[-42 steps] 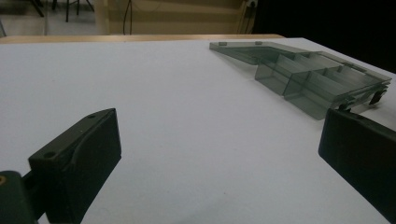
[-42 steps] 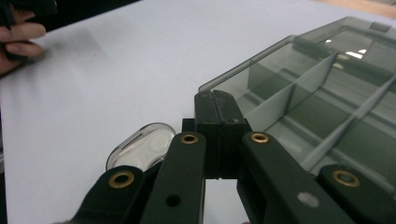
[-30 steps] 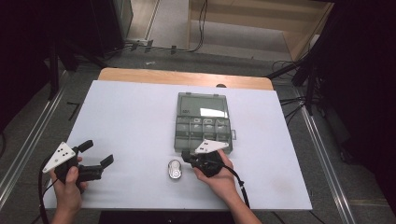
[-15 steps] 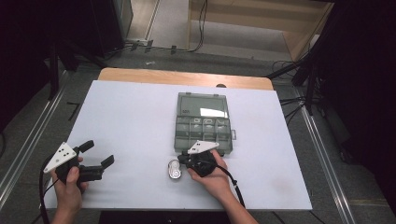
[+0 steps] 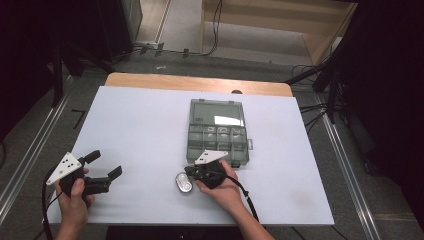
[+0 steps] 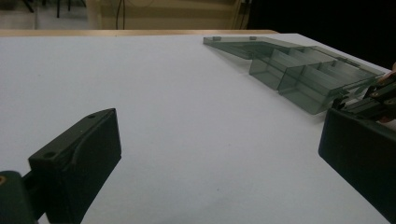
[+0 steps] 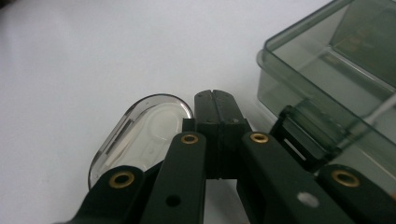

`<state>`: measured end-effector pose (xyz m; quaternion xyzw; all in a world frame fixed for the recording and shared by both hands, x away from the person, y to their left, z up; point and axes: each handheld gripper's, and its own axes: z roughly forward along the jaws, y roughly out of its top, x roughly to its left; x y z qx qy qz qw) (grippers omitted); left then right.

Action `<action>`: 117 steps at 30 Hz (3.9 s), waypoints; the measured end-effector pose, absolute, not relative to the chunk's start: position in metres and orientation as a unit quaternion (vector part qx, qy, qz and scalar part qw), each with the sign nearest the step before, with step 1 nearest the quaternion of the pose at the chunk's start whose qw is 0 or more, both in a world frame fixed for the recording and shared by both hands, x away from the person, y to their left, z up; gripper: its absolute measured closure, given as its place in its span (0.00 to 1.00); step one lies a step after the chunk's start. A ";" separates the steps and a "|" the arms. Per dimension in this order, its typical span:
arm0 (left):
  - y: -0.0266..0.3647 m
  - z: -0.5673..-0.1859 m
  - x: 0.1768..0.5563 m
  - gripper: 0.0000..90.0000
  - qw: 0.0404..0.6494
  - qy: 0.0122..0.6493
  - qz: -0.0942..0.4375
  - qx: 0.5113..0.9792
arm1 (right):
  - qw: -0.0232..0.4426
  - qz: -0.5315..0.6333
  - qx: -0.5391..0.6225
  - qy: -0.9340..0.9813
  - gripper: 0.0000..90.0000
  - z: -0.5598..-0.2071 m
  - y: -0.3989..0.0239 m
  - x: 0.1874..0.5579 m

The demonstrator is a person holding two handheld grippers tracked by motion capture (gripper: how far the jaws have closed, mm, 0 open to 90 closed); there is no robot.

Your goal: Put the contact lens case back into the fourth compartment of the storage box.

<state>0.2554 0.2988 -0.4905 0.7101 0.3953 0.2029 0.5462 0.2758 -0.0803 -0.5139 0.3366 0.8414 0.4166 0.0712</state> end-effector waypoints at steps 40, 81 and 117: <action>0.298 -0.491 0.256 0.00 0.547 0.391 0.201 0.712 | 0.056 0.427 0.294 0.854 0.42 -0.500 -0.067 0.252; 0.298 -0.491 0.257 0.00 0.545 0.391 0.201 0.714 | 0.104 0.389 0.285 0.870 0.53 -0.516 -0.050 0.238; 0.296 -0.491 0.256 0.00 0.541 0.386 0.205 0.718 | 0.105 0.439 0.312 0.836 0.53 -0.487 -0.082 0.249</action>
